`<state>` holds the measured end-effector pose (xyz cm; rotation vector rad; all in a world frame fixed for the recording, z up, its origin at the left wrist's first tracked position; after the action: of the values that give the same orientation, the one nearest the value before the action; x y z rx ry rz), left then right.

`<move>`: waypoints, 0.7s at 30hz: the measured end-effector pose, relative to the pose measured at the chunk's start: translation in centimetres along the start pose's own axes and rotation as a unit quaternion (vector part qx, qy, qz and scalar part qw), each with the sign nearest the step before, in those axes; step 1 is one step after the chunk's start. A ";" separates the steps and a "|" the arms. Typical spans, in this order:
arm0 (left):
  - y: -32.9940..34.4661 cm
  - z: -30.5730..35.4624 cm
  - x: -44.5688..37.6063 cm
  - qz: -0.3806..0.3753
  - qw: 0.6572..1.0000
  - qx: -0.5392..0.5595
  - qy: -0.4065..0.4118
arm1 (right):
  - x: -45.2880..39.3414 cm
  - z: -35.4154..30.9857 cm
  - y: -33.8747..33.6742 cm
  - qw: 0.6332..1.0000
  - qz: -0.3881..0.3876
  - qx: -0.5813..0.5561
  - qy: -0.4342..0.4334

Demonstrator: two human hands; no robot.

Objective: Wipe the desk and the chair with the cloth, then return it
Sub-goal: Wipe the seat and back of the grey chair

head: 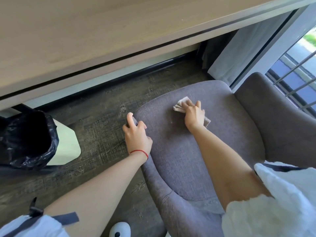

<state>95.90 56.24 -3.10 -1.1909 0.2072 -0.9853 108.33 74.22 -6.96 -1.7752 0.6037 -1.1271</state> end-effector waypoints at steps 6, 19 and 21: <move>0.0 0.0 0.1 0.008 1.000 -0.005 0.001 | 1.1 -4.6 4.2 0.974 -0.091 0.090 -0.185; -0.1 -0.1 0.1 0.005 1.000 -0.005 -0.006 | 2.3 -1.3 5.7 0.955 -0.086 0.168 -0.227; -0.1 0.0 0.1 0.003 1.000 -0.007 -0.006 | 1.9 -0.9 5.4 0.952 -0.067 0.185 -0.236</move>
<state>95.93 56.11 -3.00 -1.2084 0.2089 -0.9724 108.78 69.86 -10.75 -1.6835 -0.0183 -0.7927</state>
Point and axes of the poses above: each hand's wrist, its own x-axis away from the middle knuckle, its own y-axis out of the palm, z = x × y, the point moved 5 cm from there along -x, towards the middle knuckle, and after that the axes turned 15 degrees about -z, right-handed, at the moved point
